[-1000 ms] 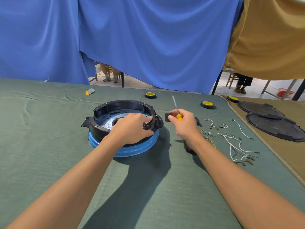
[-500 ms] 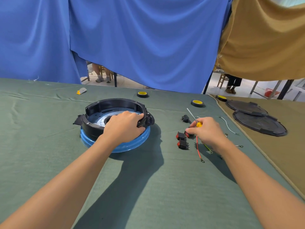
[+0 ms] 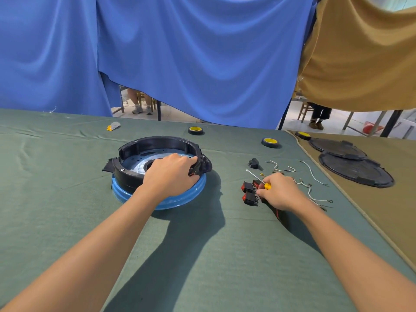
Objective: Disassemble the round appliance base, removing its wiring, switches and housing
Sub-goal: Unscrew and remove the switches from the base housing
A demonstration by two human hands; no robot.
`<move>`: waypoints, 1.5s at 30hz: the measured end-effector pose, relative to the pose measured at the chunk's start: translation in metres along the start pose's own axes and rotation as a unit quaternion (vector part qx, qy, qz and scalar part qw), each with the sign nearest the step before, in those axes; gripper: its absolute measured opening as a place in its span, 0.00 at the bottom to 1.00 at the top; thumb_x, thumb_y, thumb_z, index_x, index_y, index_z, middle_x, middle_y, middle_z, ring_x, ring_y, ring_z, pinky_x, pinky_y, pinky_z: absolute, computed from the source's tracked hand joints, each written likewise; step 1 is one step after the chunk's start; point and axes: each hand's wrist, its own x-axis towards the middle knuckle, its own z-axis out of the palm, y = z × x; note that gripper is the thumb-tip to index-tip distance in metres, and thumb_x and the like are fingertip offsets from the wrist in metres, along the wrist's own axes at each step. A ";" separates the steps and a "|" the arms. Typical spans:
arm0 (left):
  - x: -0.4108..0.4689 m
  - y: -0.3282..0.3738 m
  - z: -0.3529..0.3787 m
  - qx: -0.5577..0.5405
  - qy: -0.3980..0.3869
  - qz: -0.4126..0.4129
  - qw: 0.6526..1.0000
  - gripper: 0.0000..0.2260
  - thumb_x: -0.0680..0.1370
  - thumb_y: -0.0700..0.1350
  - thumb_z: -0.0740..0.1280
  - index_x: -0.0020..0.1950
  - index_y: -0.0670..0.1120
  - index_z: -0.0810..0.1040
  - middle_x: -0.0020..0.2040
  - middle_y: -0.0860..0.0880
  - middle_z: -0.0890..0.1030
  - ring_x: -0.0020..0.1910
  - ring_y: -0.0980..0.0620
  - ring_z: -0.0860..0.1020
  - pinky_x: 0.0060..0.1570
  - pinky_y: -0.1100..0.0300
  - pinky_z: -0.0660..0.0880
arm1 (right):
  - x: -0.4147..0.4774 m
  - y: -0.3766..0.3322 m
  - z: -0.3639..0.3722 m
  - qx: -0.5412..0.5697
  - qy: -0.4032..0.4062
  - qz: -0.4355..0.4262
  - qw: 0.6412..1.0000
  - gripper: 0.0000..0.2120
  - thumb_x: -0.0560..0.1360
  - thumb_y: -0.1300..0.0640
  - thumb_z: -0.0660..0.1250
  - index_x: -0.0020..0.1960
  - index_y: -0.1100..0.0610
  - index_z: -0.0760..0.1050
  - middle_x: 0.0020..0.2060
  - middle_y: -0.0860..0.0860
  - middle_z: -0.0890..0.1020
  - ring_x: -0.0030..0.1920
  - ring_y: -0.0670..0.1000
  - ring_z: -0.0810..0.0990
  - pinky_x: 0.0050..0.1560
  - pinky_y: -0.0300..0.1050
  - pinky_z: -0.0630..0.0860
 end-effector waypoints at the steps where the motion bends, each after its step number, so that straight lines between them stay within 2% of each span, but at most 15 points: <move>1: 0.000 0.000 0.000 0.003 0.002 0.001 1.000 0.11 0.78 0.55 0.61 0.55 0.51 0.74 0.45 0.50 0.79 0.41 0.46 0.77 0.35 0.53 0.74 | 0.000 0.001 0.000 0.002 -0.001 0.000 1.000 0.06 0.76 0.53 0.69 0.47 0.54 0.82 0.44 0.55 0.82 0.48 0.56 0.76 0.45 0.45 0.72; 6: 0.000 0.000 0.001 0.009 0.005 0.005 1.000 0.10 0.78 0.55 0.61 0.54 0.51 0.74 0.44 0.50 0.79 0.41 0.45 0.77 0.33 0.54 0.71 | 0.001 0.002 0.000 0.010 0.001 0.014 1.000 0.05 0.76 0.53 0.69 0.44 0.54 0.81 0.42 0.54 0.81 0.48 0.55 0.75 0.45 0.45 0.71; 10: -0.002 0.001 0.002 0.027 0.022 0.011 0.999 0.10 0.78 0.55 0.60 0.52 0.50 0.72 0.43 0.49 0.78 0.39 0.46 0.76 0.31 0.55 0.70 | 0.004 -0.002 0.000 -0.012 0.002 0.029 1.000 0.05 0.74 0.56 0.68 0.42 0.56 0.80 0.42 0.56 0.82 0.48 0.57 0.78 0.49 0.50 0.78; 14: -0.008 0.004 0.003 0.085 0.054 0.043 0.994 0.13 0.80 0.57 0.57 0.50 0.48 0.71 0.38 0.51 0.74 0.43 0.47 0.75 0.38 0.55 0.66 | 0.003 -0.006 -0.001 -0.014 0.003 0.040 0.999 0.07 0.75 0.54 0.68 0.44 0.57 0.80 0.44 0.57 0.81 0.49 0.58 0.78 0.50 0.52 0.78; 17: -0.017 0.006 0.002 0.122 0.097 0.024 0.987 0.16 0.80 0.60 0.57 0.52 0.48 0.73 0.41 0.52 0.79 0.47 0.47 0.76 0.43 0.54 0.65 | -0.003 -0.017 -0.005 0.055 0.069 0.029 0.996 0.07 0.76 0.53 0.66 0.41 0.54 0.78 0.41 0.57 0.82 0.48 0.60 0.79 0.50 0.51 0.77; 20: -0.034 0.009 0.004 0.131 0.142 -0.004 0.981 0.16 0.78 0.59 0.63 0.46 0.46 0.76 0.39 0.51 0.80 0.43 0.46 0.78 0.44 0.53 0.69 | -0.012 -0.041 -0.003 0.119 0.106 -0.023 0.987 0.08 0.75 0.54 0.65 0.37 0.52 0.77 0.33 0.51 0.80 0.47 0.59 0.77 0.43 0.46 0.72; 23: -0.045 0.012 0.012 0.101 0.158 -0.026 0.982 0.14 0.75 0.55 0.70 0.45 0.45 0.80 0.36 0.50 0.81 0.40 0.46 0.79 0.42 0.52 0.73 | -0.023 -0.066 0.009 0.165 0.102 -0.053 0.979 0.09 0.75 0.54 0.65 0.38 0.54 0.79 0.33 0.53 0.80 0.44 0.59 0.76 0.40 0.44 0.69; 28: -0.041 0.014 0.012 0.027 0.161 -0.069 0.984 0.15 0.77 0.56 0.67 0.55 0.47 0.80 0.46 0.51 0.84 0.48 0.48 0.80 0.52 0.53 0.68 | -0.031 -0.082 0.033 0.246 0.057 -0.029 0.967 0.11 0.76 0.52 0.66 0.38 0.56 0.79 0.35 0.54 0.82 0.38 0.55 0.77 0.38 0.47 0.73; 31: -0.033 0.018 0.004 0.016 0.194 -0.083 0.977 0.14 0.76 0.57 0.68 0.53 0.48 0.81 0.44 0.51 0.85 0.46 0.48 0.80 0.51 0.54 0.68 | -0.028 -0.086 0.037 0.363 0.033 0.051 0.930 0.13 0.76 0.49 0.67 0.40 0.58 0.78 0.38 0.52 0.84 0.29 0.48 0.73 0.27 0.41 0.72; 33: -0.025 0.023 -0.004 -0.007 0.222 -0.100 0.970 0.12 0.76 0.56 0.68 0.50 0.48 0.81 0.42 0.50 0.84 0.43 0.46 0.80 0.49 0.54 0.67 | -0.025 -0.091 0.035 0.460 0.004 0.107 0.881 0.15 0.76 0.47 0.69 0.44 0.60 0.79 0.43 0.54 0.84 0.26 0.46 0.70 0.25 0.40 0.69; 35: -0.016 0.029 -0.015 -0.042 0.243 -0.119 0.962 0.12 0.75 0.57 0.69 0.51 0.49 0.81 0.40 0.49 0.83 0.42 0.45 0.80 0.47 0.55 0.65 | -0.021 -0.099 0.028 0.565 -0.044 0.125 0.814 0.14 0.76 0.49 0.70 0.47 0.61 0.79 0.43 0.56 0.85 0.22 0.44 0.65 0.23 0.37 0.66; 38: -0.004 0.035 -0.030 -0.102 0.258 -0.139 0.951 0.16 0.75 0.58 0.68 0.57 0.50 0.80 0.42 0.49 0.83 0.43 0.46 0.79 0.46 0.56 0.62 | -0.014 -0.111 0.009 0.709 -0.096 0.115 0.689 0.06 0.78 0.58 0.68 0.47 0.61 0.77 0.35 0.54 0.81 0.18 0.43 0.60 0.19 0.35 0.63; 40: 0.001 0.035 -0.038 -0.120 0.262 -0.139 0.947 0.20 0.75 0.61 0.68 0.58 0.49 0.79 0.45 0.49 0.83 0.46 0.45 0.79 0.46 0.56 0.63 | -0.008 -0.118 -0.006 0.762 -0.108 0.103 0.631 0.03 0.78 0.63 0.66 0.47 0.62 0.75 0.33 0.53 0.78 0.18 0.42 0.60 0.18 0.32 0.62; 42: 0.004 0.033 -0.047 -0.109 0.255 -0.127 0.952 0.31 0.70 0.69 0.67 0.63 0.47 0.76 0.50 0.49 0.81 0.51 0.45 0.78 0.48 0.53 0.66 | -0.003 -0.125 -0.020 0.772 -0.104 0.098 0.619 0.05 0.78 0.64 0.66 0.44 0.62 0.73 0.30 0.52 0.74 0.18 0.42 0.59 0.19 0.31 0.63; 45: 0.004 0.029 -0.058 -0.047 0.216 -0.106 0.970 0.50 0.63 0.75 0.65 0.73 0.43 0.65 0.58 0.48 0.76 0.59 0.46 0.73 0.54 0.52 0.68 | 0.004 -0.138 -0.041 0.761 -0.097 0.083 0.636 0.05 0.78 0.64 0.66 0.43 0.62 0.73 0.32 0.51 0.71 0.18 0.42 0.59 0.19 0.31 0.63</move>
